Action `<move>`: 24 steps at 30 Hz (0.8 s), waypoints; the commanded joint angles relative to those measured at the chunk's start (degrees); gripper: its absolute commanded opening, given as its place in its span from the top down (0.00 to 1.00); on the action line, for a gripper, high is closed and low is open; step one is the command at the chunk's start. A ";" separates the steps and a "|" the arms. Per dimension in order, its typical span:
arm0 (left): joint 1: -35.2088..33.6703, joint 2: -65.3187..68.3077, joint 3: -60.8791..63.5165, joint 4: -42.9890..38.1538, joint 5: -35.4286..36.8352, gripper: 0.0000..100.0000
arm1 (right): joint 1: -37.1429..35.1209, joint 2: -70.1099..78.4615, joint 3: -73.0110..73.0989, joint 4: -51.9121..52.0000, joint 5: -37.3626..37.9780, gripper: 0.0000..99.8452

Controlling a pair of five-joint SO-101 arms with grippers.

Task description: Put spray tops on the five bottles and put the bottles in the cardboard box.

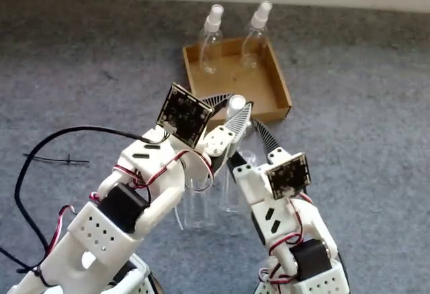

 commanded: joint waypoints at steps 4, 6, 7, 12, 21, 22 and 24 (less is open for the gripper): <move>-1.19 0.22 1.01 0.53 -0.26 0.99 | 2.95 -1.01 -0.04 -8.48 -8.53 1.00; -1.27 0.22 0.75 0.53 -0.44 0.98 | 2.95 -1.01 -0.04 -8.48 -8.62 1.00; -1.27 0.22 0.66 0.53 -1.67 0.97 | 2.95 -1.01 -0.04 -8.48 -8.53 1.00; -2.51 0.66 -3.03 0.88 -7.30 0.87 | 2.68 -1.01 0.22 -8.40 -8.53 1.00; -5.32 0.40 -15.78 8.97 -10.99 0.83 | 2.68 -0.92 0.31 -8.40 -8.53 1.00; -5.32 0.40 -17.63 10.11 -11.08 0.83 | 2.68 -0.92 0.31 -8.40 -8.53 1.00; -5.41 0.40 -21.49 12.40 -11.16 0.83 | 2.68 -0.92 0.31 -8.40 -8.53 1.00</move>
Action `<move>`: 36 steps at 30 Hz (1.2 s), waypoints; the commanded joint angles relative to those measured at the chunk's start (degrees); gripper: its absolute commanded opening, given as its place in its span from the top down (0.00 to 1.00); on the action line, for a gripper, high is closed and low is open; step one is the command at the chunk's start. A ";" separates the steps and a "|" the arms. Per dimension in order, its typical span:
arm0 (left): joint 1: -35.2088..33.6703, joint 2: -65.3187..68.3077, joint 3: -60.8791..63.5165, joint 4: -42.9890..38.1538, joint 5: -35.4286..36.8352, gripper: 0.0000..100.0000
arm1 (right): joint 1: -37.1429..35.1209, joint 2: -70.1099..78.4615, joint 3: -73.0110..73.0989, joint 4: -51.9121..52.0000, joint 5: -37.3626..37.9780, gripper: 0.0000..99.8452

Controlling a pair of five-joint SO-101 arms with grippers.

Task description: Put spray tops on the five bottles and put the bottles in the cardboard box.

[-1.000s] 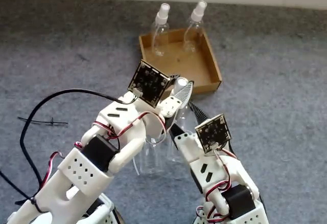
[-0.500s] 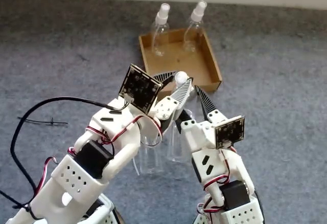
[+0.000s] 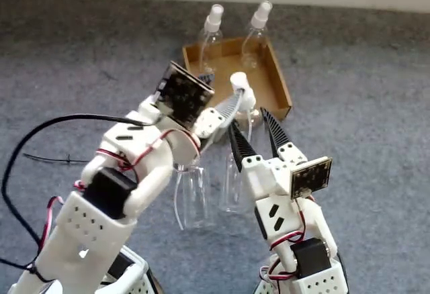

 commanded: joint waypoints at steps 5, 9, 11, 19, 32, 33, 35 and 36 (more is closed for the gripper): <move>-2.95 -0.13 -13.67 4.57 -0.88 0.83 | 0.75 -0.75 -1.19 -1.63 -0.62 1.00; -2.95 1.98 -13.58 4.75 -4.13 0.84 | 0.75 -0.75 -1.19 -1.63 -0.62 1.00; -3.12 4.53 -13.93 4.57 -4.57 0.86 | 0.75 -0.75 -1.19 -1.63 -0.62 1.00; 0.13 9.89 -13.58 4.75 -5.36 0.86 | 0.75 -0.75 -1.19 -1.63 -0.62 1.00; 3.12 10.33 -13.49 4.84 -5.36 0.86 | 0.75 -0.75 0.40 -1.54 -0.62 1.00; 3.12 10.33 -13.49 4.84 -5.36 0.86 | 0.75 -0.75 1.10 -1.54 -0.62 1.00; 3.12 10.33 -13.49 4.84 -6.24 0.86 | 0.75 -0.75 2.15 -1.54 -0.62 1.00; 3.12 10.33 -13.49 4.84 -7.21 0.86 | 0.75 -0.75 2.42 -1.54 -0.62 1.00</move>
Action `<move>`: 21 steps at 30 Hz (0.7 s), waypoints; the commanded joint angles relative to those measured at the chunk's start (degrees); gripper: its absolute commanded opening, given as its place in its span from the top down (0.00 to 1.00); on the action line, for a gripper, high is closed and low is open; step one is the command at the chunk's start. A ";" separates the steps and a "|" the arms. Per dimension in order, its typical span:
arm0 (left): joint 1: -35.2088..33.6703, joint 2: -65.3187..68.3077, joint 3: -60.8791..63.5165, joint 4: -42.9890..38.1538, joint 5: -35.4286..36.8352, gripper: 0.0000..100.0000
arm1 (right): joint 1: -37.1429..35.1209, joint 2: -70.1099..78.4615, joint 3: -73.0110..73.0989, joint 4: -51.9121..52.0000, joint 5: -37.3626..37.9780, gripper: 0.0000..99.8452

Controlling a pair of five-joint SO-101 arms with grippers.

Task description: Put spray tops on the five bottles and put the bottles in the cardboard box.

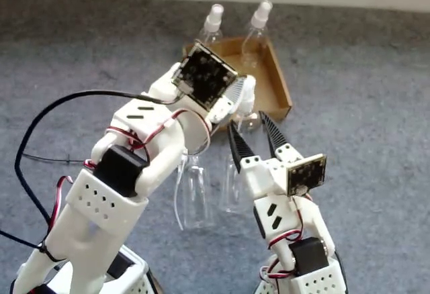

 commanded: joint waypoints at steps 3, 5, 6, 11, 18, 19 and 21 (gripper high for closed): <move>1.36 0.13 -1.89 0.35 -3.16 0.86 | 0.57 -0.75 -0.31 -1.54 -0.62 1.00; 0.84 -0.31 -1.98 0.44 -3.16 0.86 | 0.57 -0.75 -0.31 -1.54 -0.62 1.00; 0.66 -0.40 -2.07 0.62 -3.25 0.86 | 0.57 -0.75 -0.31 -1.54 -0.62 1.00; -4.70 -4.70 -6.20 7.82 -3.25 0.86 | 1.19 -0.75 -0.75 -1.71 -0.62 1.00; -15.96 -20.88 5.76 12.66 -3.34 0.86 | 8.22 3.47 -3.38 -12.97 -0.62 1.00; -18.07 -23.16 9.19 12.66 -3.34 0.86 | 8.75 5.67 -3.82 -14.73 -0.62 1.00; -21.41 -27.21 15.87 10.81 -4.31 0.86 | 9.01 11.12 -6.11 -18.42 -0.62 1.00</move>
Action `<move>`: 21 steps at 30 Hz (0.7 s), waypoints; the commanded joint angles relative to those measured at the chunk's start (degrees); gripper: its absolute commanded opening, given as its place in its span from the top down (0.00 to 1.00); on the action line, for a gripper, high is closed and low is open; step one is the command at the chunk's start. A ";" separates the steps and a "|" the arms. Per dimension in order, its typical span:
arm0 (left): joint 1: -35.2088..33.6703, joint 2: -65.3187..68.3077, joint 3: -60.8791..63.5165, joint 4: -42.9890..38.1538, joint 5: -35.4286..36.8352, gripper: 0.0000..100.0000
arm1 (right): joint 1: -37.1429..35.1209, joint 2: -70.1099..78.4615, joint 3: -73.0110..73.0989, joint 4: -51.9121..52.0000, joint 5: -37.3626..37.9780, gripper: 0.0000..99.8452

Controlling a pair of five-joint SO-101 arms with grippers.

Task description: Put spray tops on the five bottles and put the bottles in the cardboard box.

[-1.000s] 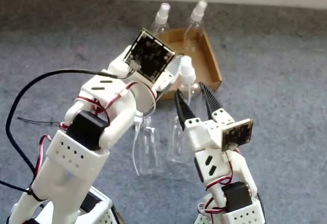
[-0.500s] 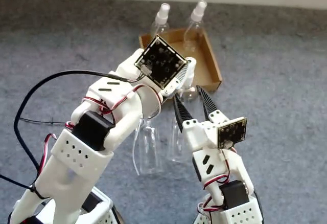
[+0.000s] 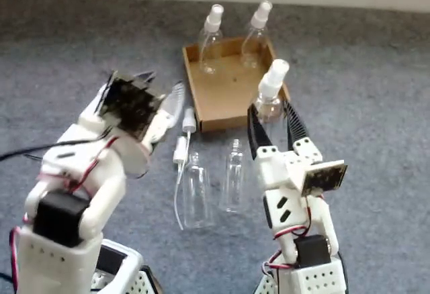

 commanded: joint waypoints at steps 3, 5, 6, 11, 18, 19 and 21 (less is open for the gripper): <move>-10.95 -12.62 19.21 -5.45 -3.52 0.86 | 1.45 16.22 -10.59 -12.00 -0.62 1.00; -12.62 -14.81 24.57 -7.21 -3.34 0.86 | 1.45 23.69 -14.90 -15.96 -0.88 1.00; -13.05 -15.60 27.12 -7.91 -3.34 0.86 | 1.36 27.56 -17.10 -17.63 -0.97 1.00; -13.58 -16.48 37.23 -11.87 -0.44 0.86 | -2.95 46.20 -26.77 -24.48 -0.97 1.00; -16.31 -16.40 49.19 -23.38 1.49 0.86 | -6.99 67.74 -34.59 -36.53 -0.53 1.00; -16.84 -16.40 50.59 -26.02 1.49 0.86 | -7.52 70.55 -35.91 -37.23 -0.53 1.00; -16.92 -16.40 52.44 -29.45 1.41 0.86 | -7.78 76.44 -38.64 -39.08 -0.53 1.00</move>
